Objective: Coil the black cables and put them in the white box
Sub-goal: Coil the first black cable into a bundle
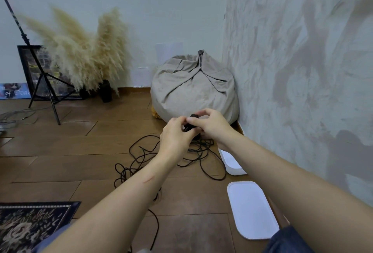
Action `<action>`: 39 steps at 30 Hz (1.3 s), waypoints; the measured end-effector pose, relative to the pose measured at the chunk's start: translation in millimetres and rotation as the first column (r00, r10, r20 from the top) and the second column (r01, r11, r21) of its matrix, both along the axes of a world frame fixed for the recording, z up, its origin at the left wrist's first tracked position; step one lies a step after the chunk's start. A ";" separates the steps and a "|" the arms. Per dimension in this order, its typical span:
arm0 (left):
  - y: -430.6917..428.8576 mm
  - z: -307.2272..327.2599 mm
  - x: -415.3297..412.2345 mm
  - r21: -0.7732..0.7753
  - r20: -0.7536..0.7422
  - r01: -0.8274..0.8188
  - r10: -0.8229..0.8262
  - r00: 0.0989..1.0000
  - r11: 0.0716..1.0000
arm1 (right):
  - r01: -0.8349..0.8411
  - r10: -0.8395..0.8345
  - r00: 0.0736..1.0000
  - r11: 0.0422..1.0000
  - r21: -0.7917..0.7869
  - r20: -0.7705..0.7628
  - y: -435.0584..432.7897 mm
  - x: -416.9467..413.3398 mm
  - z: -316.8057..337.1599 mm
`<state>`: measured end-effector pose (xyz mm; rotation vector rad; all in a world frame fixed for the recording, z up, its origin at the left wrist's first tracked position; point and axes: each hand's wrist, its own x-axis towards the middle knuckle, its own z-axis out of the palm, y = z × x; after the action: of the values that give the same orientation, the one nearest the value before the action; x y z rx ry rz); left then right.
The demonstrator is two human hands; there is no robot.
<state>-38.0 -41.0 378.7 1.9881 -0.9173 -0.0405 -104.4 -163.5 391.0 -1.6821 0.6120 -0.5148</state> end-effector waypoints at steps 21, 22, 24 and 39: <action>-0.4 -32.7 18.3 0.022 0.360 0.009 -0.016 0.933 1.000 | -0.135 0.134 0.991 0.988 0.070 0.027 -20.7 2.1 -17.3; -0.3 -34.6 18.7 0.042 0.369 0.012 -0.027 0.929 0.999 | -0.137 0.136 0.991 0.988 0.065 0.012 -22.9 0.9 -19.1; -1.2 -38.7 20.1 0.088 0.386 -0.007 -0.027 0.922 0.996 | -0.143 0.145 0.989 0.988 0.051 -0.025 -25.2 0.1 -23.2; -3.8 -140.1 49.9 0.104 0.174 -0.152 0.133 0.976 0.983 | -0.139 0.147 0.970 0.989 0.058 -0.194 -27.0 36.0 -130.6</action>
<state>11.9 -44.9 238.6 2.1876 -0.8918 0.1591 -68.4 -190.5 260.3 -1.7331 0.6347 -0.2302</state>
